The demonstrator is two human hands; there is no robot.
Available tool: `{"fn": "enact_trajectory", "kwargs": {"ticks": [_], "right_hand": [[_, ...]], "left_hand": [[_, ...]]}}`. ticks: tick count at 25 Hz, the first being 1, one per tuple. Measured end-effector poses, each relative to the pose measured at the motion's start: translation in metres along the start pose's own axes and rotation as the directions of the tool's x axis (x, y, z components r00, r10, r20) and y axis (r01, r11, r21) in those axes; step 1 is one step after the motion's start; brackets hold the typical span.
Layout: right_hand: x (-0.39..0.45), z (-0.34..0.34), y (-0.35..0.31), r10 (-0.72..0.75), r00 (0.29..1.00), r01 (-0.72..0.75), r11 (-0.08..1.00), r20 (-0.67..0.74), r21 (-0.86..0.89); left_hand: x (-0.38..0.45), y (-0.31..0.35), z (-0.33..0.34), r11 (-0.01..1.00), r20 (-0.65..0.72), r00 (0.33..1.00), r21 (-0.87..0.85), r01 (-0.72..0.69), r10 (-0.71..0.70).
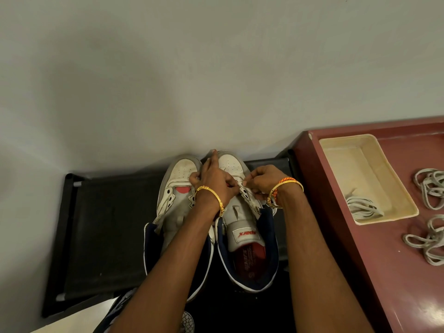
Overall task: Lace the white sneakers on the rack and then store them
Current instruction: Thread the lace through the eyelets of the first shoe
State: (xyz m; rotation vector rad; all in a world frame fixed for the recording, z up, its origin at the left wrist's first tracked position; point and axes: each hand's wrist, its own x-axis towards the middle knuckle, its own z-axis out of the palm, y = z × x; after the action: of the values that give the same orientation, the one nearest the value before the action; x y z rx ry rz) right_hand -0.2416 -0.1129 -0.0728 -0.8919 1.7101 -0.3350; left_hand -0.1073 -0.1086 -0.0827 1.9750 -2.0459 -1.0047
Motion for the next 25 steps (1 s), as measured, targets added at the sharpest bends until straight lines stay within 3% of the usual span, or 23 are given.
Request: {"fn": "enact_trajectory", "kwargs": {"ticks": [4, 10, 15, 19, 20, 22, 24, 25], "right_hand": [[-0.008, -0.002, -0.001, -0.021, 0.993, 0.043, 0.981, 0.119, -0.188], [-0.005, 0.006, 0.0, 0.009, 1.0, -0.01, 0.972, -0.004, -0.233], [-0.008, 0.007, -0.003, 0.054, 0.998, -0.061, 0.971, -0.035, -0.233], [-0.012, 0.011, -0.003, 0.07, 0.995, -0.089, 0.937, -0.067, -0.339], [-0.015, 0.013, -0.004, 0.009, 0.996, -0.046, 0.896, -0.086, -0.441], [-0.024, 0.017, -0.015, -0.302, 0.95, 0.213, 0.818, -0.083, -0.535], [-0.038, 0.023, -0.032, -0.586, 0.811, 0.569, 0.791, -0.006, -0.225], [-0.044, 0.026, -0.04, -0.644, 0.765, 0.644, 0.763, 0.021, -0.044]], "left_hand": [[-0.001, 0.001, -0.01, 0.996, 0.079, 0.997, 0.082, -0.033, 0.027], [-0.008, 0.004, -0.039, 0.999, 0.048, 0.999, 0.036, -0.015, 0.013], [-0.026, -0.02, -0.08, 0.994, -0.26, 0.96, -0.066, 0.089, -0.103], [-0.046, -0.025, -0.101, 0.96, -0.6, 0.776, -0.279, 0.025, -0.194], [-0.051, -0.023, -0.102, 0.944, -0.615, 0.766, -0.328, -0.032, -0.187], [-0.055, -0.015, -0.098, 0.886, -0.491, 0.861, -0.448, -0.118, -0.134], [-0.053, -0.007, -0.086, 0.866, -0.313, 0.948, -0.489, -0.106, -0.061], [-0.052, -0.005, -0.08, 0.875, -0.276, 0.96, -0.474, -0.096, -0.044]]}}
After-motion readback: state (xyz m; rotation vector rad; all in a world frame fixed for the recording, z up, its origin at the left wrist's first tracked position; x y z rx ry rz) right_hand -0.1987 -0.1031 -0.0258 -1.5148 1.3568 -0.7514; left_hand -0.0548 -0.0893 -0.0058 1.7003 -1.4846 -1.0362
